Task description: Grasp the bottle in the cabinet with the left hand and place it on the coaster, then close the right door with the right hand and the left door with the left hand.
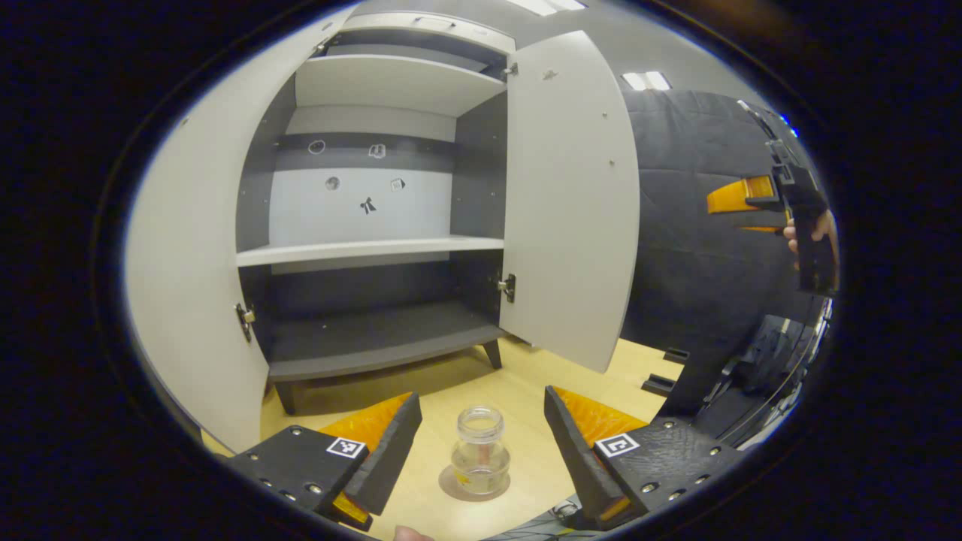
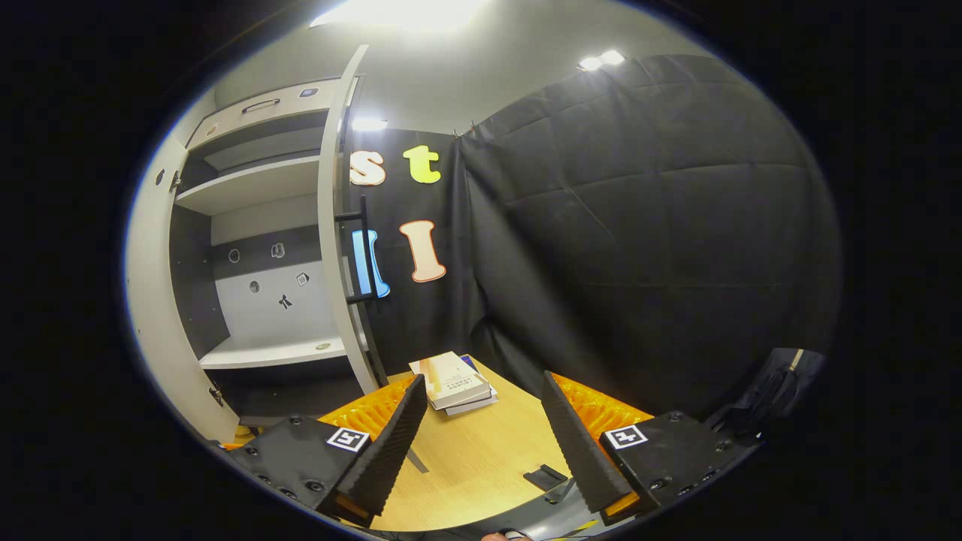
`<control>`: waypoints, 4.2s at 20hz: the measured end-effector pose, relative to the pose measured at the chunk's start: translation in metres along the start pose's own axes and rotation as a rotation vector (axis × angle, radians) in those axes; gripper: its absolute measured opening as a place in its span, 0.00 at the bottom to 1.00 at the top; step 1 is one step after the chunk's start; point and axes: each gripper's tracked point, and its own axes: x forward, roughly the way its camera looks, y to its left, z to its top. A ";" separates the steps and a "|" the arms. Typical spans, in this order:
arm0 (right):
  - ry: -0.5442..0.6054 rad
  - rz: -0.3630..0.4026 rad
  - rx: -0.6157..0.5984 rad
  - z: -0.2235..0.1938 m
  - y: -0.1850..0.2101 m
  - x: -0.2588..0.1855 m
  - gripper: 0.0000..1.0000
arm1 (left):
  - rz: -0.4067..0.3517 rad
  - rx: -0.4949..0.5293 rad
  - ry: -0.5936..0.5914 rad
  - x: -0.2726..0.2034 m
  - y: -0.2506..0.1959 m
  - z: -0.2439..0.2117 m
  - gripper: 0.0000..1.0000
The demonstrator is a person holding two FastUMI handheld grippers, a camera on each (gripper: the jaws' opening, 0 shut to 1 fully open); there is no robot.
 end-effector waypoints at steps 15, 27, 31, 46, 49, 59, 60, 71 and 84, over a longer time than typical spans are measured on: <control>-0.054 0.302 -0.151 0.071 0.040 0.092 0.98 | 0.572 -0.181 -0.116 -0.103 0.101 0.172 0.95; -0.090 0.583 -0.156 0.114 0.071 0.144 0.98 | 0.784 -0.146 -0.099 -0.105 0.075 0.192 0.94; -0.086 0.641 -0.154 0.115 0.084 0.150 0.98 | 0.801 -0.168 -0.110 -0.110 0.066 0.187 0.94; -0.049 0.564 -0.120 0.108 0.114 0.126 0.97 | 0.710 -0.161 -0.113 -0.098 0.105 0.184 0.94; -0.029 0.596 -0.097 0.102 0.139 0.114 0.97 | 0.689 -0.166 -0.111 -0.100 0.110 0.182 0.95; -0.007 0.680 -0.052 0.082 0.249 0.084 0.98 | 0.609 -0.162 -0.064 -0.106 0.126 0.167 0.94; -0.007 0.696 -0.048 0.081 0.261 0.080 0.98 | 0.608 -0.164 -0.064 -0.110 0.129 0.165 0.94; 0.011 0.565 -0.024 0.054 0.251 0.075 0.98 | 0.637 -0.119 -0.151 -0.218 0.200 0.166 0.94; -0.002 0.524 -0.031 0.027 0.268 0.055 0.98 | 0.700 -0.109 -0.203 -0.279 0.323 0.198 0.94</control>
